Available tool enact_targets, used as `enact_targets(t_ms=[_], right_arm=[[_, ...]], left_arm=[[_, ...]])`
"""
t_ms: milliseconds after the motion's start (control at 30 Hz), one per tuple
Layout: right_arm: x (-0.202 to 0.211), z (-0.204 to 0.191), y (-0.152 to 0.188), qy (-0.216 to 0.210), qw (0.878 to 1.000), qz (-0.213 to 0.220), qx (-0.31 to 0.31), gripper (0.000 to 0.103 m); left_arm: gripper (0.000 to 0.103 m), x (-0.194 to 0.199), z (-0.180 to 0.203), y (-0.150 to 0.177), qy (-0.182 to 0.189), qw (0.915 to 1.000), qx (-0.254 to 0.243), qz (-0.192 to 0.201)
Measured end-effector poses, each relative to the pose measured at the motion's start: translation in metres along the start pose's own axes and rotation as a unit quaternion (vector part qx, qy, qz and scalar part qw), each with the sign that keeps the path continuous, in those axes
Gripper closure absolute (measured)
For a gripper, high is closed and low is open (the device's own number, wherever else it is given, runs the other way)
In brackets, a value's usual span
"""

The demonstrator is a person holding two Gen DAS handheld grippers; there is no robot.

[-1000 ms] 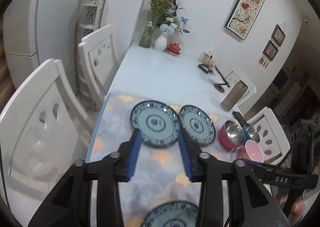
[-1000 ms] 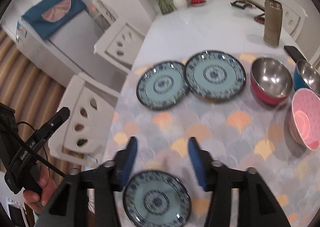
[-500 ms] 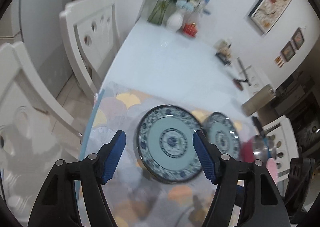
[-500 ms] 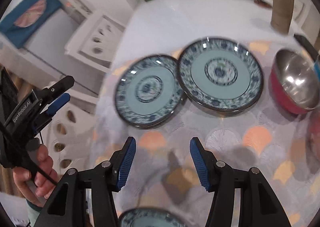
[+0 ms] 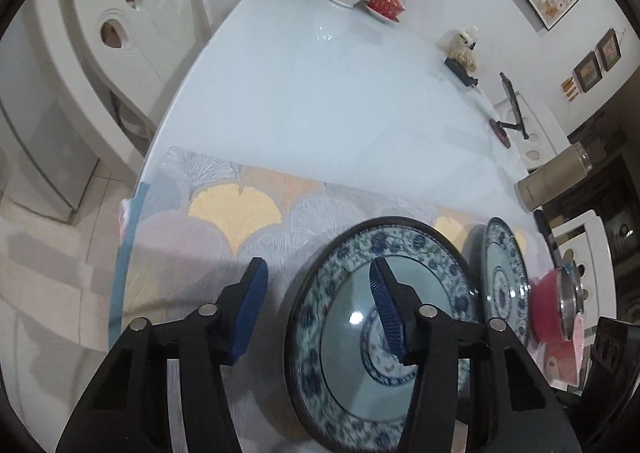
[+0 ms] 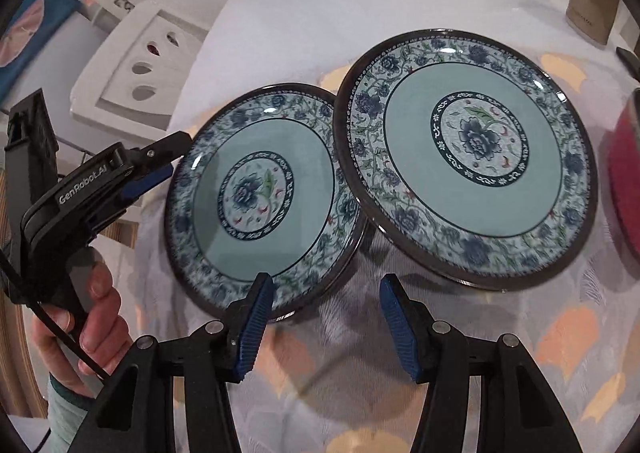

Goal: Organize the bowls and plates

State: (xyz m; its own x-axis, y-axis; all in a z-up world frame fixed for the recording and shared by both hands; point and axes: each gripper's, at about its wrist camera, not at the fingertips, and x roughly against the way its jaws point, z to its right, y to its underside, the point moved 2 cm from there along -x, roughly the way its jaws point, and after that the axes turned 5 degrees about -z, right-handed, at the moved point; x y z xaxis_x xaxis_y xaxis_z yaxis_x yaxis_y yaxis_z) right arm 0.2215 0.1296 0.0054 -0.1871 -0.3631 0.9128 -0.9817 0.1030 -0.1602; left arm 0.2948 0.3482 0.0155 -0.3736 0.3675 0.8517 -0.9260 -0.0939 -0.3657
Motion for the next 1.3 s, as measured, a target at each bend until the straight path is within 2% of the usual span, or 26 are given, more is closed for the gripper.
enact_targets(t_ms=[33,100,133,200,467,600,867,1100,1200,1300], right_arm=[[-0.002,0.001,-0.001,0.001,1.0,-0.001,0.0,0.051],[-0.006,0.001,-0.002,0.008,1.0,-0.001,0.003,0.054],[-0.006,0.001,-0.003,0.012,1.0,0.002,0.007,0.054],[-0.008,-0.003,-0.005,0.028,0.999,0.007,0.02,0.058],[-0.016,-0.015,-0.012,0.062,0.997,0.015,0.048,0.064],[-0.022,-0.031,-0.014,0.087,0.993,0.012,0.077,0.067],[-0.029,-0.047,-0.004,0.059,0.991,-0.003,0.116,0.067],[-0.032,-0.031,-0.009,0.012,0.996,-0.017,0.086,0.066],[-0.036,-0.039,-0.01,0.018,0.991,0.001,0.133,0.063],[-0.037,-0.044,-0.008,0.03,0.985,0.011,0.171,0.063]], left_arm=[[0.065,-0.002,0.0,-0.001,0.0,1.0,0.0,0.001],[0.07,-0.005,0.0,-0.003,0.005,1.0,-0.003,0.003],[0.078,-0.007,0.001,-0.003,0.008,0.9999,-0.006,0.003],[0.082,-0.012,0.003,-0.005,0.002,0.9999,-0.013,0.003],[0.084,-0.011,-0.001,-0.001,0.008,0.9999,-0.011,0.009],[0.084,-0.002,-0.004,0.009,-0.021,0.9995,-0.015,0.015],[0.084,0.023,-0.036,0.046,-0.026,0.9988,0.039,0.012],[0.084,0.025,-0.043,0.062,-0.003,0.9972,0.074,0.013],[0.084,0.026,-0.045,0.064,0.003,0.9952,0.096,0.02],[0.084,0.032,-0.037,0.069,-0.009,0.9964,0.081,0.022]])
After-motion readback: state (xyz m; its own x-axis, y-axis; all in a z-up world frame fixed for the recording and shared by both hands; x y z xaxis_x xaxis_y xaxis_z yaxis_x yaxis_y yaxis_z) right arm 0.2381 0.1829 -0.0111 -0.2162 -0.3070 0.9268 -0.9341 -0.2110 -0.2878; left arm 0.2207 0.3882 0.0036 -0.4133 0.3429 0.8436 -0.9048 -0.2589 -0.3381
